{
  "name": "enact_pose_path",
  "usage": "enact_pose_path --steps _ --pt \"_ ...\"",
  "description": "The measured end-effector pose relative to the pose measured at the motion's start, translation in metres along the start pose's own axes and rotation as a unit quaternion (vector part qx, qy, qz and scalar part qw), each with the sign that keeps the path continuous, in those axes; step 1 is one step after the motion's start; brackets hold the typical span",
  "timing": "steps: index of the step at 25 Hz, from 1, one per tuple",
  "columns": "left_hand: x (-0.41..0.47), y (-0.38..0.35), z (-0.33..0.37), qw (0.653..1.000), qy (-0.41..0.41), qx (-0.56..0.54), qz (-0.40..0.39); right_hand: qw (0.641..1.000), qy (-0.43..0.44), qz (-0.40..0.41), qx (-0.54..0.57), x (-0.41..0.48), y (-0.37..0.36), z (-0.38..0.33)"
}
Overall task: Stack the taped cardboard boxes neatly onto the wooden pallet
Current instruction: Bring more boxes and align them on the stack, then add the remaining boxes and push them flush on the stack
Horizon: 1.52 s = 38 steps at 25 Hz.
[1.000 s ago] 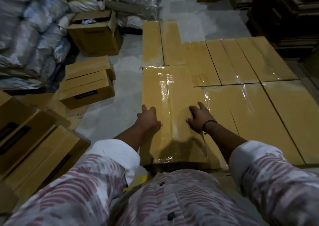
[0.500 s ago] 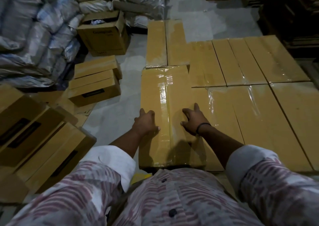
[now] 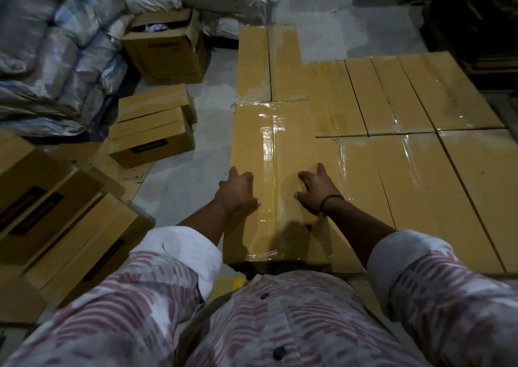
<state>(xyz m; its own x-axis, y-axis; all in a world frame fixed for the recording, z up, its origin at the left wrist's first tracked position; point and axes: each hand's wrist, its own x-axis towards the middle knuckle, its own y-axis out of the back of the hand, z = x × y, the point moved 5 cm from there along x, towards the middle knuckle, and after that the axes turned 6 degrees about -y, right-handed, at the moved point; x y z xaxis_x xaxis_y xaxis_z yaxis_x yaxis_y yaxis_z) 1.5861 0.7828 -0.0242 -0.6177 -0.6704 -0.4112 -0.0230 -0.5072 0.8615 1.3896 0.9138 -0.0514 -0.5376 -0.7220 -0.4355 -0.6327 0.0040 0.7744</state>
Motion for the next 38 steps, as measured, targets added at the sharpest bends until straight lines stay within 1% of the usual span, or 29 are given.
enact_pose_path --steps 3,6,8,13,18,22,25,28,31,35,38 --pt "-0.002 0.000 0.001 0.999 -0.010 0.025 -0.025 1.000 -0.008 0.007 -0.021 0.001 -0.003 -0.002" --pt "-0.007 0.000 0.005 0.998 -0.012 0.041 -0.039 0.993 0.018 0.032 -0.111 -0.001 -0.003 -0.012" --pt "-0.011 -0.001 0.008 0.997 -0.027 0.055 -0.035 0.989 0.037 0.037 -0.135 -0.004 -0.002 -0.019" --pt "-0.023 0.001 0.003 0.997 -0.052 0.051 -0.011 0.988 0.050 0.057 -0.138 -0.013 -0.002 -0.039" --pt "-0.036 0.006 -0.037 0.999 -0.034 0.013 0.040 0.983 0.106 0.064 -0.137 -0.023 -0.024 -0.091" --pt "-0.055 0.011 -0.095 0.998 -0.017 -0.014 0.058 0.979 0.148 0.055 -0.130 -0.027 -0.059 -0.148" --pt "-0.074 0.019 -0.156 0.997 0.004 -0.030 0.069 0.973 0.176 0.051 -0.142 -0.026 -0.093 -0.201" --pt "-0.095 0.033 -0.233 0.996 0.025 -0.046 0.077 0.967 0.194 0.049 -0.158 -0.025 -0.133 -0.264" --pt "-0.120 0.051 -0.326 0.994 0.052 -0.052 0.081 0.962 0.214 0.037 -0.166 -0.028 -0.183 -0.336" --pt "-0.158 0.074 -0.443 0.985 0.118 -0.079 0.101 0.951 0.259 0.013 -0.167 -0.039 -0.246 -0.434" --pt "-0.190 0.084 -0.506 0.974 0.162 -0.097 0.123 0.938 0.300 -0.005 -0.175 -0.053 -0.283 -0.496"
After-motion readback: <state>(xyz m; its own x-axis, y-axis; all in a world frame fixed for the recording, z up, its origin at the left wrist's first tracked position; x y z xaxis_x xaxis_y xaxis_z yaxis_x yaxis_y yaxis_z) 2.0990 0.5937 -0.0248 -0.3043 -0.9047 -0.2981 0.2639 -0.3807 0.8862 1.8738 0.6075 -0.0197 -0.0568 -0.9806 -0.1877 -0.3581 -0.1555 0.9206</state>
